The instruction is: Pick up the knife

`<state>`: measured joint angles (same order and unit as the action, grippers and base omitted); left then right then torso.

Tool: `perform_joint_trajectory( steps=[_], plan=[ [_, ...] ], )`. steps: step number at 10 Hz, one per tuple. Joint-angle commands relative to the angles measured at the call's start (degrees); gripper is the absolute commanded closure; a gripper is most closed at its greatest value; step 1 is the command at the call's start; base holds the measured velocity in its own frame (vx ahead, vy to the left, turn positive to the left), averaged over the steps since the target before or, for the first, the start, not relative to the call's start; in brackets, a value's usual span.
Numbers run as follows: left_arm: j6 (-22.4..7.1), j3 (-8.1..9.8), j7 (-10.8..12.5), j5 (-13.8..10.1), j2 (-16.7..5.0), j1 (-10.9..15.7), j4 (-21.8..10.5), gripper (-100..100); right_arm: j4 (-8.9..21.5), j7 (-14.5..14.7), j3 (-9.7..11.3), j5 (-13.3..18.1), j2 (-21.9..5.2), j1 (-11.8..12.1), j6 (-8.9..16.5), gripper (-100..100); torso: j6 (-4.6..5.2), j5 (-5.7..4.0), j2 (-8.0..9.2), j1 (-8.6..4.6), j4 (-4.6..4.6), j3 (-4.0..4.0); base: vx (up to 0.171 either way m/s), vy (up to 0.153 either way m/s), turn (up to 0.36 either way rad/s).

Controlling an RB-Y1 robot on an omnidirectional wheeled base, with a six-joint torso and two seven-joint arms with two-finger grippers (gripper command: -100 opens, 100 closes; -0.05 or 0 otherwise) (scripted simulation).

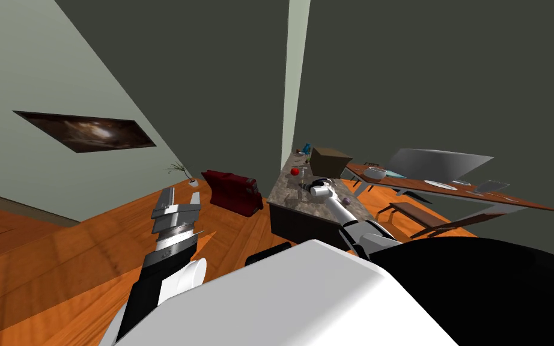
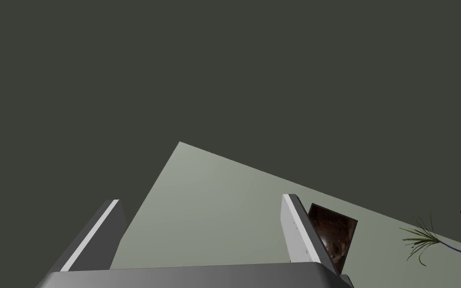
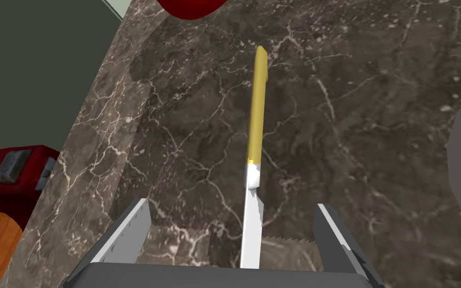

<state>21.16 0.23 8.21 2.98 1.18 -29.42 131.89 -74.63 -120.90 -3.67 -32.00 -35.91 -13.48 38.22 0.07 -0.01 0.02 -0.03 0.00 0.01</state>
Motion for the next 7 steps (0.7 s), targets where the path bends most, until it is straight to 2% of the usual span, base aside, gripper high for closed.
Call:
perform_joint_trajectory(
  steps=[1,3,4,5,6,7],
  plan=[
    [0.0,0.0,0.0,0.0,0.0,0.0,0.0,0,1.6,-2.6,-0.1,-0.8,-1.1,-1.3,1.6,-100,0.0,0.0,0.0,0.0,0.0,0.0,-0.013,-0.009,0.05],
    [0.0,0.0,0.0,0.0,0.0,0.0,0.0,0,2.8,-4.5,-0.1,-1.2,-1.8,-2.1,2.7,-100,0.01,0.0,0.0,0.0,0.0,0.0,-0.01,-0.004,0.051],
    [0.0,0.0,0.0,0.0,0.0,0.0,0.0,0,2.3,-3.8,-0.1,-0.9,-1.5,-1.6,2.2,-100,0.01,0.0,-0.01,0.01,0.0,0.0,0.0,0.0,0.0],
    [0.0,0.0,0.0,0.0,0.0,0.0,0.0,0,2.3,-4.1,-0.1,-0.9,-1.5,-1.7,2.3,0,0.02,0.0,-0.02,0.02,-0.01,-0.01,0.0,0.0,0.0],
    [0.0,0.0,0.0,0.0,0.0,0.0,0.0,0,3.8,-2.5,-0.5,-0.7,-0.1,-1.3,0.7,-100,0.02,0.0,-0.03,0.02,-0.01,-0.02,0.071,-0.026,-0.005],
    [0.0,0.01,0.0,0.0,0.0,0.0,0.0,0,3.1,-3.4,-0.3,-0.8,-0.7,-1.5,1.6,-100,0.02,-0.02,-0.24,-0.06,-0.05,-0.13,0.045,-0.016,0.002]
  ],
)
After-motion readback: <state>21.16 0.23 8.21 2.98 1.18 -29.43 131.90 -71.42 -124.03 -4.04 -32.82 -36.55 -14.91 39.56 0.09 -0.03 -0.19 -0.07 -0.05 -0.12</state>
